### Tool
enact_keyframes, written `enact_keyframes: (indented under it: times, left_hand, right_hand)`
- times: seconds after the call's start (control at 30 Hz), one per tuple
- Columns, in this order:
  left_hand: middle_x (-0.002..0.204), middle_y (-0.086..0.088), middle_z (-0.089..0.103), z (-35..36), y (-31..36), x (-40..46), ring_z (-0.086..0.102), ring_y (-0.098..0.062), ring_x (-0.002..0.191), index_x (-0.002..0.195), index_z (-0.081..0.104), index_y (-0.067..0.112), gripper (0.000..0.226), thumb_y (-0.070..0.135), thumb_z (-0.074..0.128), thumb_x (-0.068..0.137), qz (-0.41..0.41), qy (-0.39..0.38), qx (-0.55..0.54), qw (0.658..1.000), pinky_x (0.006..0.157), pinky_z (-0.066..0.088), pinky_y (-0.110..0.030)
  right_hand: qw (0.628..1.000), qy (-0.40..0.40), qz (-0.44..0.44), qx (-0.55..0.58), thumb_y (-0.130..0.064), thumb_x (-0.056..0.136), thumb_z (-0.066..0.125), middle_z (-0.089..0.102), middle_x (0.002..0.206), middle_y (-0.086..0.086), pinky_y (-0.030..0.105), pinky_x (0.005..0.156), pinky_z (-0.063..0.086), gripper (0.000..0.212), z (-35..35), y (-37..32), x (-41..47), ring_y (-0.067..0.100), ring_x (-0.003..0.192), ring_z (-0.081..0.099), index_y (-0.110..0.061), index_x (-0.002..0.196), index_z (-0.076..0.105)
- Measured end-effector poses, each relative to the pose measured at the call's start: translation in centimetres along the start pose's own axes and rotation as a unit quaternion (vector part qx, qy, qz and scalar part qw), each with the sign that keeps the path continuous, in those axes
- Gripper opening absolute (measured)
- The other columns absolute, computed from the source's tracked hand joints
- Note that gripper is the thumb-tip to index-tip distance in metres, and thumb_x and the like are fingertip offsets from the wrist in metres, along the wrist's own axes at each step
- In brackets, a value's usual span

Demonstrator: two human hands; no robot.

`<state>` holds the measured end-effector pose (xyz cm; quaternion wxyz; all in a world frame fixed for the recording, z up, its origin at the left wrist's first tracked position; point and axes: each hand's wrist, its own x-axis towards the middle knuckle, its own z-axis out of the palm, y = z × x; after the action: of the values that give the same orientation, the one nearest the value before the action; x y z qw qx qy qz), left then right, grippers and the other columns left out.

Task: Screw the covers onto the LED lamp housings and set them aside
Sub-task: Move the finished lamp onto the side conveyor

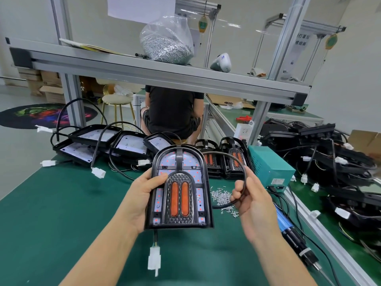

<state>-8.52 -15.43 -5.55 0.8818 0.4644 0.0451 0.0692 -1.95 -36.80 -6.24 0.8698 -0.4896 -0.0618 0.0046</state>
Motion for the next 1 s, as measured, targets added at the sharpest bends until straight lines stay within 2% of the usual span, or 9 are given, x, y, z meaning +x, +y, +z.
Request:
enact_keyframes:
  times: [0.13, 0.27, 0.37, 0.47, 0.57, 0.67, 0.73, 0.87, 1.0]
  left_hand:
    - [0.089, -0.017, 0.071, 0.3, -0.5, 0.3, 0.069, -0.028, 0.068, 0.109, 0.064, 0.007, 0.024, 0.01, 0.056, 0.087, 0.009, 0.045, -0.012, 0.999, 0.059, 0.058, -0.043]
    - [0.09, -0.015, 0.072, 1.0, -0.8, 0.5, 0.07, -0.027, 0.069, 0.107, 0.065, 0.011, 0.02, 0.011, 0.054, 0.09, 0.021, 0.055, -0.03, 0.998, 0.061, 0.058, -0.043]
    - [0.094, -0.016, 0.072, 1.6, -0.7, 0.7, 0.07, -0.028, 0.073, 0.109, 0.066, 0.011, 0.022, 0.01, 0.055, 0.089, 0.028, 0.046, -0.035, 0.998, 0.063, 0.058, -0.044]
    - [0.098, -0.018, 0.07, 2.0, -0.6, 0.8, 0.069, -0.029, 0.076, 0.113, 0.064, 0.008, 0.027, 0.01, 0.056, 0.087, 0.028, 0.036, -0.045, 0.998, 0.07, 0.058, -0.049]
    - [0.094, -0.017, 0.07, 2.3, -0.8, 0.8, 0.069, -0.029, 0.073, 0.111, 0.064, 0.008, 0.026, 0.01, 0.057, 0.086, 0.017, 0.031, -0.048, 0.998, 0.07, 0.058, -0.046]
    - [0.091, -0.017, 0.071, 2.7, -1.2, 0.8, 0.069, -0.029, 0.072, 0.104, 0.066, 0.009, 0.023, 0.013, 0.06, 0.082, -0.002, 0.026, -0.049, 0.998, 0.068, 0.059, -0.045]
    - [0.096, -0.019, 0.069, 3.2, -1.2, 0.8, 0.068, -0.031, 0.075, 0.106, 0.064, 0.008, 0.032, 0.018, 0.065, 0.076, -0.024, 0.02, -0.042, 0.999, 0.072, 0.058, -0.049]
    - [0.112, -0.027, 0.065, 4.5, -0.9, 0.8, 0.065, -0.035, 0.085, 0.12, 0.059, -0.001, 0.056, 0.028, 0.068, 0.073, -0.094, 0.002, -0.002, 0.996, 0.079, 0.055, -0.051]
    - [0.102, -0.018, 0.071, 4.8, -1.1, 1.2, 0.07, -0.027, 0.079, 0.106, 0.07, 0.004, 0.041, 0.031, 0.063, 0.076, -0.115, -0.043, 0.022, 0.992, 0.066, 0.06, -0.037]
  right_hand:
    - [0.986, -0.068, -0.069, -0.137, -0.011, 0.104, 0.039, 0.067, 0.079, 0.002, 0.02, 0.061, 0.052, 0.036, 1.3, -0.2, -1.7, 0.012, 0.065, 0.059, -0.034, 0.126, 0.055]
    - [0.95, -0.127, -0.128, -0.256, -0.031, 0.104, 0.04, 0.069, 0.107, -0.017, 0.014, 0.082, 0.047, 0.043, 2.9, 0.6, -3.0, 0.001, 0.091, 0.064, -0.059, 0.134, 0.029]
    - [0.942, -0.154, -0.12, -0.273, -0.047, 0.092, 0.044, 0.062, 0.114, -0.032, 0.02, 0.097, 0.037, 0.058, 3.4, 0.8, -3.6, -0.01, 0.108, 0.056, -0.064, 0.138, 0.013]
    - [0.939, -0.168, -0.096, -0.283, -0.05, 0.088, 0.05, 0.06, 0.117, -0.035, 0.015, 0.096, 0.036, 0.069, 2.8, 0.9, -3.8, -0.011, 0.116, 0.053, -0.068, 0.139, 0.007]
    - [0.939, -0.164, -0.078, -0.293, -0.045, 0.094, 0.051, 0.052, 0.122, -0.037, 0.007, 0.09, 0.038, 0.071, 2.2, 0.9, -4.0, -0.011, 0.116, 0.051, -0.069, 0.139, 0.002]
    - [0.957, -0.151, -0.069, -0.236, -0.031, 0.097, 0.053, 0.037, 0.127, -0.055, -0.002, 0.088, 0.034, 0.069, 1.7, 1.1, -4.0, -0.028, 0.119, 0.036, -0.066, 0.139, 0.011]
    - [0.966, -0.121, -0.071, -0.219, -0.036, 0.094, 0.054, 0.024, 0.137, -0.055, 0.004, 0.099, 0.027, 0.068, 1.4, 1.4, -4.2, -0.027, 0.128, 0.025, -0.069, 0.138, 0.015]
    - [0.967, -0.05, -0.096, -0.231, -0.026, 0.101, 0.049, 0.022, 0.14, -0.053, 0.024, 0.115, 0.018, 0.065, 0.8, 2.3, -4.5, -0.024, 0.133, 0.02, -0.068, 0.14, 0.018]
    - [0.961, -0.007, -0.113, -0.25, -0.021, 0.103, 0.045, 0.025, 0.138, -0.053, 0.025, 0.113, 0.018, 0.066, 0.8, 1.9, -4.4, -0.023, 0.132, 0.022, -0.072, 0.136, 0.02]
